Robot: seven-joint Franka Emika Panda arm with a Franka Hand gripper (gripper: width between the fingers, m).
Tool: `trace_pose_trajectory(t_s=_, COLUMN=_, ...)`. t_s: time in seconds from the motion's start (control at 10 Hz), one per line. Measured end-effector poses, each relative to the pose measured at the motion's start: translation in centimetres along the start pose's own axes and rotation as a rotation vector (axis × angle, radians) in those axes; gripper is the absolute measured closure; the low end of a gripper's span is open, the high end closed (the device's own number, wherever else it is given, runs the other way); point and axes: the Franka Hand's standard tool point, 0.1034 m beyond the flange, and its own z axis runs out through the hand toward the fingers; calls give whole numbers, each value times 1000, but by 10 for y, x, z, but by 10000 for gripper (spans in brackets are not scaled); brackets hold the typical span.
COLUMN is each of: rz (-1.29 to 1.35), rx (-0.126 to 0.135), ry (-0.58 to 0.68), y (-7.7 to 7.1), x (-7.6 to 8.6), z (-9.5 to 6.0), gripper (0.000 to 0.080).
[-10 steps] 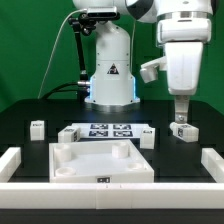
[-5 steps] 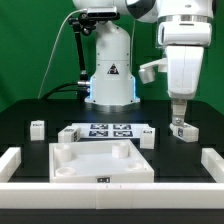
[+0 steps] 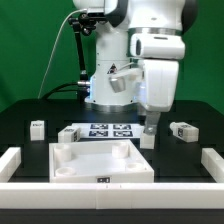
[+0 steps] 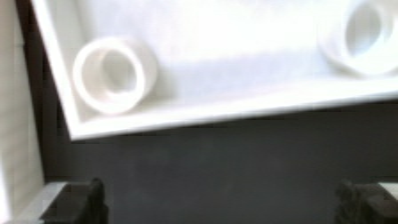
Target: Assemble one leg
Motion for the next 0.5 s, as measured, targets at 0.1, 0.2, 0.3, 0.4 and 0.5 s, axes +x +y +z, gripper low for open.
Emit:
trace_pose_trajectory(t_s=0.1, rz=-71, rx=9, ry=-2, y=-2, x=-19, z=4, gripper=150)
trace_pose_trajectory(t_s=0.2, rz=-59, rx=13, ry=-4, y=-3, x=-27, z=6, gripper=150)
trace_pose_trajectory(t_s=0.3, rz=-61, rx=13, ry=-3, y=-3, x=-25, z=6, gripper=150)
trace_pose_trajectory(t_s=0.4, rz=-62, rx=13, ry=-2, y=-3, x=-24, z=6, gripper=150)
trace_pose_trajectory(t_s=0.5, rz=-61, rx=13, ry=-3, y=-3, x=-25, z=6, gripper=150)
